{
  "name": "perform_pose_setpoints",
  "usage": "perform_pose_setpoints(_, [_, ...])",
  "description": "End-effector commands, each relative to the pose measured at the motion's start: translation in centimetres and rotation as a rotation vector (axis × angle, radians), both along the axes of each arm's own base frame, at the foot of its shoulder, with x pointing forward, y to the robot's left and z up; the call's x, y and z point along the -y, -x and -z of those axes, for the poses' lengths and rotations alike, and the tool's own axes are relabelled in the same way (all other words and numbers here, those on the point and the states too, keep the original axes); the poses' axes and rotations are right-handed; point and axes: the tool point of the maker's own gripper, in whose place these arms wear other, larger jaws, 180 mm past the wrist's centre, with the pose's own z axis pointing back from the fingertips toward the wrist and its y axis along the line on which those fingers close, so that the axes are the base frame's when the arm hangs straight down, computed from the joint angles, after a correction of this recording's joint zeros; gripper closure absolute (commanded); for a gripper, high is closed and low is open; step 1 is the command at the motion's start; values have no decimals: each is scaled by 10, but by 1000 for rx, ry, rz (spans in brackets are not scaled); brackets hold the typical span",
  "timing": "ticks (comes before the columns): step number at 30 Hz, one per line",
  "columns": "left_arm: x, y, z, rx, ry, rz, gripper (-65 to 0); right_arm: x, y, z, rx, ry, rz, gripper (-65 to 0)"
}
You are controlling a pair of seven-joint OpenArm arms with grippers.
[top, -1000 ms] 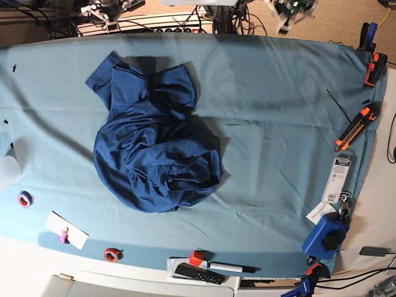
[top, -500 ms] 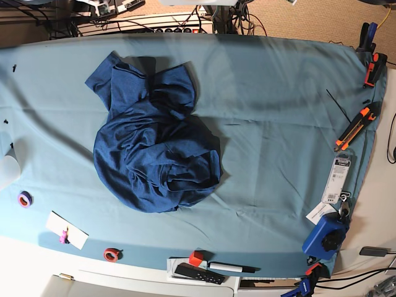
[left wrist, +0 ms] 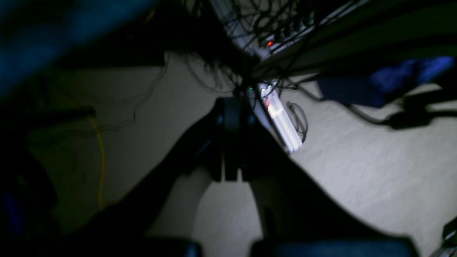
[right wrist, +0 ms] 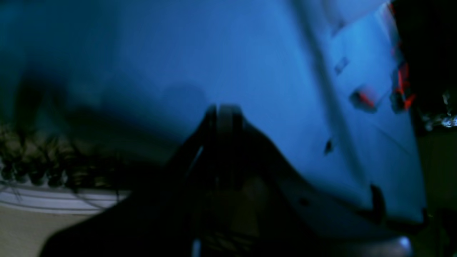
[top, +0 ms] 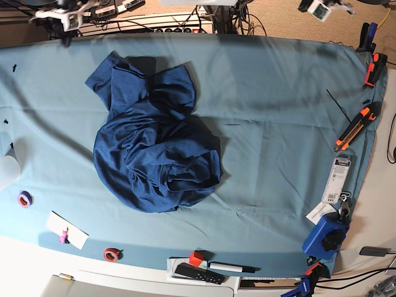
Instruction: Layout the t-shirt on the table in an organized manner, then fold the t-shirt properly
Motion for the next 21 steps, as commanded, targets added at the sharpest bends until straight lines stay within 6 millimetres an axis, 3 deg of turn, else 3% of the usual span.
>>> perform_pose_setpoints(1, [2,-14,-16,54,32,-2,0,-1,-9,-16,44,4,-25,0])
perform_pose_setpoints(6, [4,-51,-54,172,115,8,0,-13,-37,-38,73,-144,-74,0])
perform_pose_setpoints(15, [3,-115,-87,395,129,54,0,-78,-79,-61,20,-361,-307,0])
perform_pose_setpoints(21, [5,-137,-98,474,145,28,0,-83,-109,-75,146,-397,-249,0])
